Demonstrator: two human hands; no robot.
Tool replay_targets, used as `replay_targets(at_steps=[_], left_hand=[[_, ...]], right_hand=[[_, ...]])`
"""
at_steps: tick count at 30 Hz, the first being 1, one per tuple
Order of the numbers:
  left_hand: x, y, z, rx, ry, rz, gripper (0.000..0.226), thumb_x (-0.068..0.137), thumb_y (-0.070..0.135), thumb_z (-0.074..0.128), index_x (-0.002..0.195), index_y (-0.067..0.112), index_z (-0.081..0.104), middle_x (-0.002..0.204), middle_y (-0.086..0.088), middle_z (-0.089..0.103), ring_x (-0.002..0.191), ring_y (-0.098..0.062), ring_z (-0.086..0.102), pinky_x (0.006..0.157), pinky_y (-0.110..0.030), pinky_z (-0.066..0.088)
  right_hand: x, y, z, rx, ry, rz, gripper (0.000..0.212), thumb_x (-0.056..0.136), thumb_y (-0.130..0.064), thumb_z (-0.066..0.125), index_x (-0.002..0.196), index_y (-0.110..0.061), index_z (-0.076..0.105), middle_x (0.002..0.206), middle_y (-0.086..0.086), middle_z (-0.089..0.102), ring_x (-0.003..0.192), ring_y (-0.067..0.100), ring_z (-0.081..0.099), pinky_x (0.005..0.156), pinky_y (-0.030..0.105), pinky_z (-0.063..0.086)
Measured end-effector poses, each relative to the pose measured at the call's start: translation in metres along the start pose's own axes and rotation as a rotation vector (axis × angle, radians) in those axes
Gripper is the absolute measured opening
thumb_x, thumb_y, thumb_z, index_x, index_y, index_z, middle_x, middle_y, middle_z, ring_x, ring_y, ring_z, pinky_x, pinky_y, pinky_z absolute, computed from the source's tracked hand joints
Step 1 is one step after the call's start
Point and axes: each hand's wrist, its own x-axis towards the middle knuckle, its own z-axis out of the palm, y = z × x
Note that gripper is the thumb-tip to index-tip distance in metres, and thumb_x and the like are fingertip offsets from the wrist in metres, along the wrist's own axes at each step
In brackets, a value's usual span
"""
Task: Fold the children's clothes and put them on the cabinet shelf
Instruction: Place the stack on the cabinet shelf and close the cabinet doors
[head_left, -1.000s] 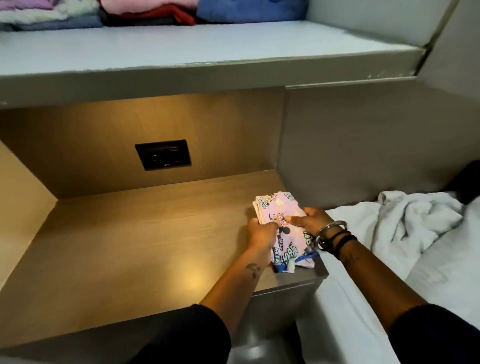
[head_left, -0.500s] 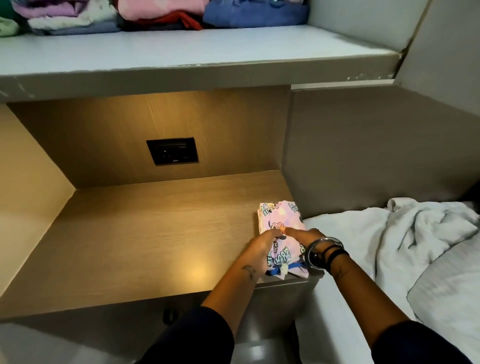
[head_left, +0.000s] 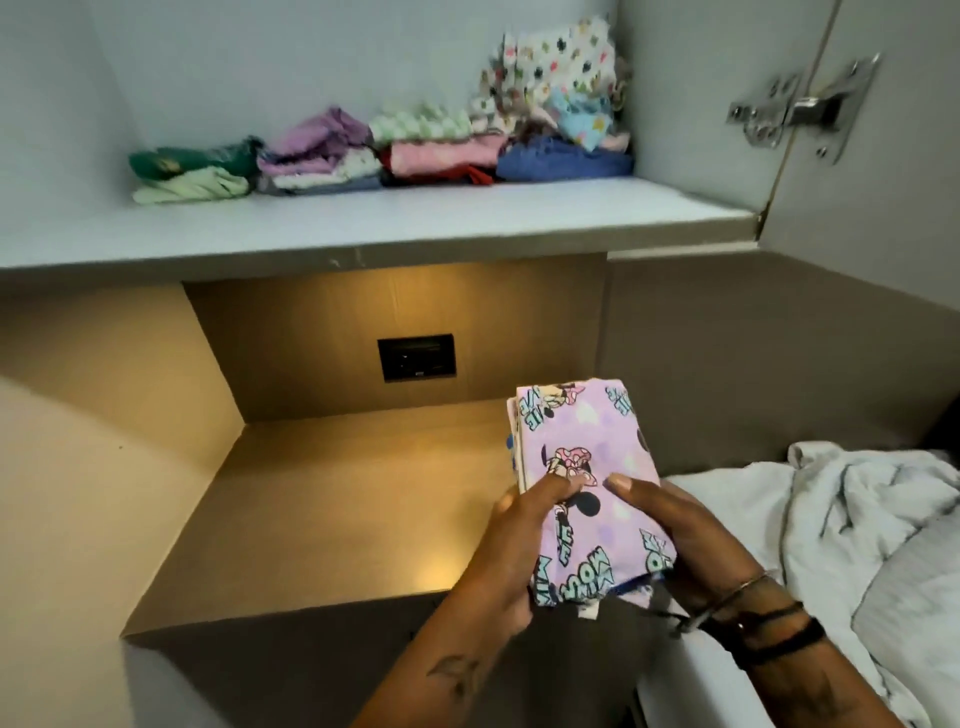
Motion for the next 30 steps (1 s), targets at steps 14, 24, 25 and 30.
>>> replay_targets(at_steps=[14, 24, 25, 30], left_hand=[[0.092, 0.298, 0.114, 0.302, -0.093, 0.318, 0.028, 0.097, 0.023, 0.046, 0.109, 0.002, 0.061, 0.106, -0.018, 0.068, 0.091, -0.032, 0.066, 0.100, -0.052, 0.048], [0.242, 0.309, 0.115, 0.489, 0.189, 0.211, 0.040, 0.077, 0.021, 0.046, 0.110, 0.003, 0.059, 0.117, -0.017, 0.064, 0.099, -0.032, 0.063, 0.093, -0.047, 0.050], [0.255, 0.308, 0.114, 0.537, 0.243, 0.194, 0.051, 0.075, 0.025, 0.047, 0.120, 0.003, 0.056, 0.130, -0.014, 0.059, 0.113, -0.032, 0.059, 0.098, -0.048, 0.047], [0.267, 0.322, 0.132, 0.668, 0.393, 0.237, 0.042, 0.083, 0.023, 0.043, 0.113, 0.000, 0.060, 0.112, -0.016, 0.069, 0.098, -0.032, 0.068, 0.089, -0.048, 0.054]], right_hand=[[0.092, -0.303, 0.074, -0.194, 0.335, -0.414, 0.040, 0.072, -0.016, 0.070, 0.108, -0.001, 0.066, 0.100, 0.023, 0.072, 0.078, 0.040, 0.072, 0.069, 0.060, 0.057], [0.215, -0.327, 0.025, -0.574, 0.501, -0.319, 0.026, 0.095, -0.019, 0.046, 0.086, 0.002, 0.058, 0.134, 0.017, 0.055, 0.123, 0.033, 0.052, 0.097, 0.035, 0.044], [0.213, -0.324, 0.026, -0.565, 0.507, -0.325, 0.026, 0.096, -0.015, 0.043, 0.103, 0.004, 0.060, 0.137, 0.017, 0.053, 0.125, 0.031, 0.050, 0.094, 0.033, 0.044], [0.216, -0.320, 0.030, -0.737, 0.701, -0.450, 0.028, 0.081, -0.004, 0.061, 0.108, 0.002, 0.066, 0.100, 0.015, 0.070, 0.094, 0.030, 0.067, 0.062, 0.027, 0.052]])
